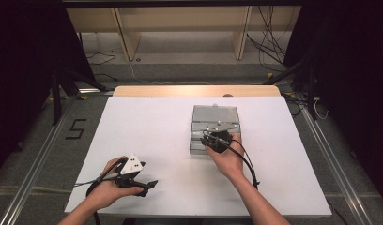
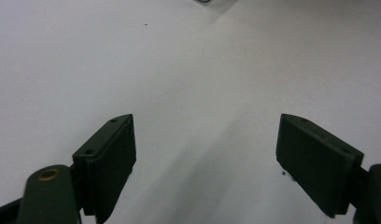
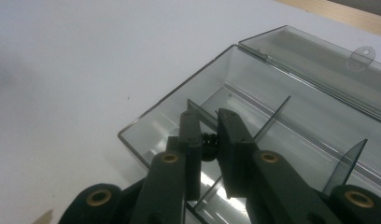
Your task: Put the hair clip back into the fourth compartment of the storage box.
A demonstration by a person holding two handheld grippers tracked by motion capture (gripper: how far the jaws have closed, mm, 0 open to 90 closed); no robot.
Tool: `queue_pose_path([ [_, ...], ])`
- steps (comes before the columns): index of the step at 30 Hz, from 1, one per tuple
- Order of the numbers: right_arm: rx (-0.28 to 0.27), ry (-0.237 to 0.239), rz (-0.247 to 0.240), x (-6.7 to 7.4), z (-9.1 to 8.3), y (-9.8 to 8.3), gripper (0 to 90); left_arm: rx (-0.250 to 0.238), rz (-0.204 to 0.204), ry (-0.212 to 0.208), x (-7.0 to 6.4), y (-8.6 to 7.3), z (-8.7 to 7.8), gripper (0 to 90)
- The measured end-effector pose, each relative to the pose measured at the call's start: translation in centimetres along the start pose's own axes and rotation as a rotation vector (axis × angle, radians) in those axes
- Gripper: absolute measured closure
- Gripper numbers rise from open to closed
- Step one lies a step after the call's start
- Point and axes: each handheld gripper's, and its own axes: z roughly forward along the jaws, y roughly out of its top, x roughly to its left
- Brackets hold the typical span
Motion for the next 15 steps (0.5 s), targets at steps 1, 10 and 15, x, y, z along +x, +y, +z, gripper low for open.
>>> queue_pose_path([
  [1,0.002,0.001,0.0,-0.01,0.04,0.04,80.7,0.0,0.0,0.0,0.0,0.0,0.0,19.9],
  [10,0.019,0.002,0.007,-0.1,0.54,0.05,80.7,-0.002,-0.002,0.001,0.02,0.0,-0.01,19.9],
  [15,0.025,0.005,0.008,-0.12,0.7,0.2,80.7,-0.002,-0.001,0.001,0.04,0.0,-0.02,19.9],
])
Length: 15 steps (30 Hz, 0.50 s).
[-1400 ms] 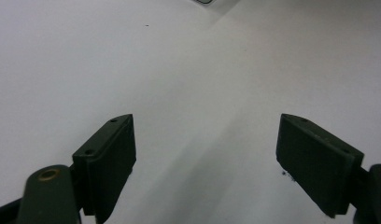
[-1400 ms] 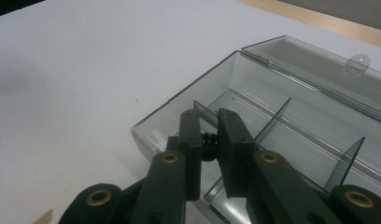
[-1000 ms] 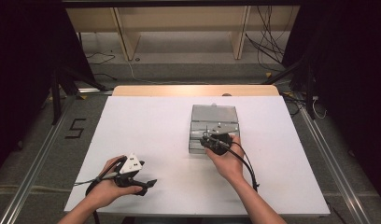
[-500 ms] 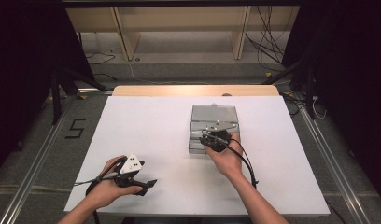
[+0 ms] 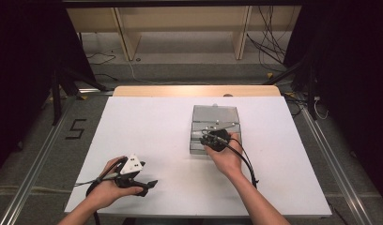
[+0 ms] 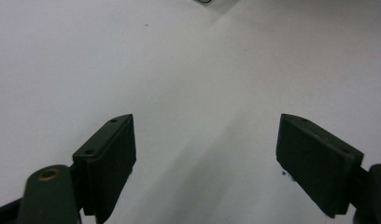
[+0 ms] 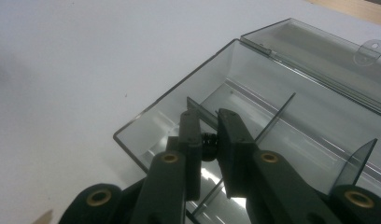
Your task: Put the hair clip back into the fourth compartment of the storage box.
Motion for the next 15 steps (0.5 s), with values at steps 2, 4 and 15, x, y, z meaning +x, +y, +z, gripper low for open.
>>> queue_pose_path([
  [2,0.001,0.001,-0.002,-0.02,0.01,0.06,80.8,0.001,0.001,0.0,0.0,-0.01,0.0,19.9],
  [4,0.004,0.003,-0.001,0.01,0.07,0.24,80.7,0.0,0.0,0.0,0.0,0.01,-0.01,19.9],
  [15,0.028,0.012,-0.006,0.01,0.58,0.63,80.7,0.0,0.001,0.0,0.01,0.0,-0.01,19.9],
])
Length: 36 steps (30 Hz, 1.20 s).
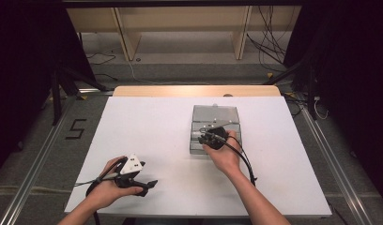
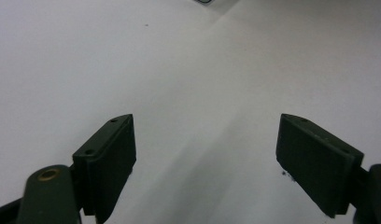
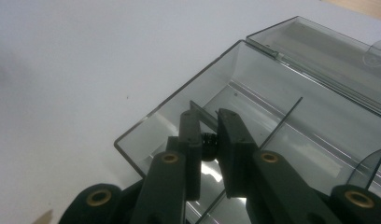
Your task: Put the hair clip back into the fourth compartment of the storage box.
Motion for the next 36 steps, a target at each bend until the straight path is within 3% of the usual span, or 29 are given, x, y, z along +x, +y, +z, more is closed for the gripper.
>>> queue_pose_path([
  [36,0.071,0.014,-0.009,0.1,1.7,0.4,80.7,-0.001,0.002,-0.002,0.0,0.0,0.0,19.9],
])
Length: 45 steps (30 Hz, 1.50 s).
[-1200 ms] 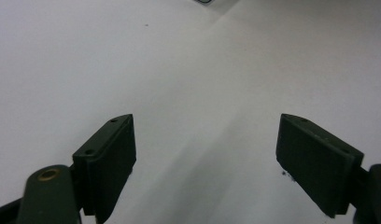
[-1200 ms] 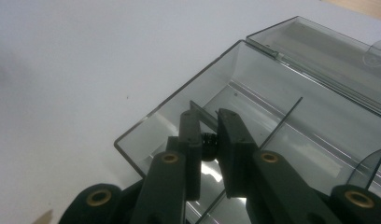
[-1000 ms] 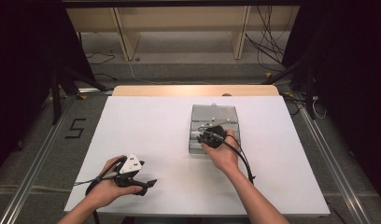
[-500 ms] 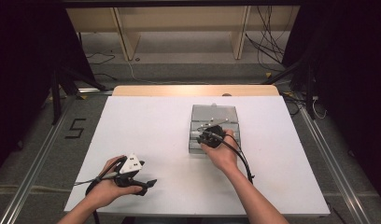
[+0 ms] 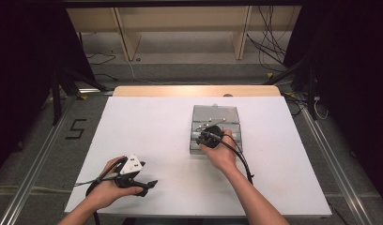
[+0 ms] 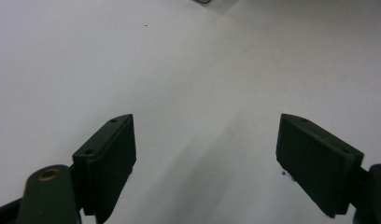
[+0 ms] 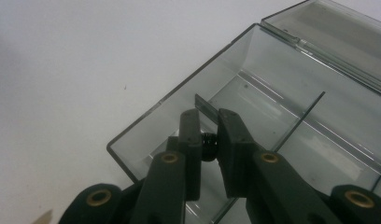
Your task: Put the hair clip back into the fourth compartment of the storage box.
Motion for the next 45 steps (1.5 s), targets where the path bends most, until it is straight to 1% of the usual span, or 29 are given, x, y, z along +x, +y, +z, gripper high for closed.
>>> queue_pose_path([
  [6,0.01,0.001,0.006,0.0,0.2,0.0,80.7,0.001,-0.001,-0.001,0.0,0.0,0.0,19.9],
  [13,0.017,0.003,-0.002,0.0,0.3,0.2,80.7,0.001,0.001,-0.001,0.0,0.0,0.0,20.0],
  [30,0.048,0.002,0.0,-0.1,0.8,0.4,80.7,0.0,0.002,-0.002,0.0,0.0,0.0,20.0],
  [38,0.072,0.005,0.002,-0.1,1.1,0.3,80.6,0.0,0.002,-0.003,0.0,0.0,0.0,19.9],
  [45,0.07,0.004,0.005,-0.1,1.2,0.3,80.4,-0.001,0.002,-0.003,0.0,0.0,0.0,20.0],
])
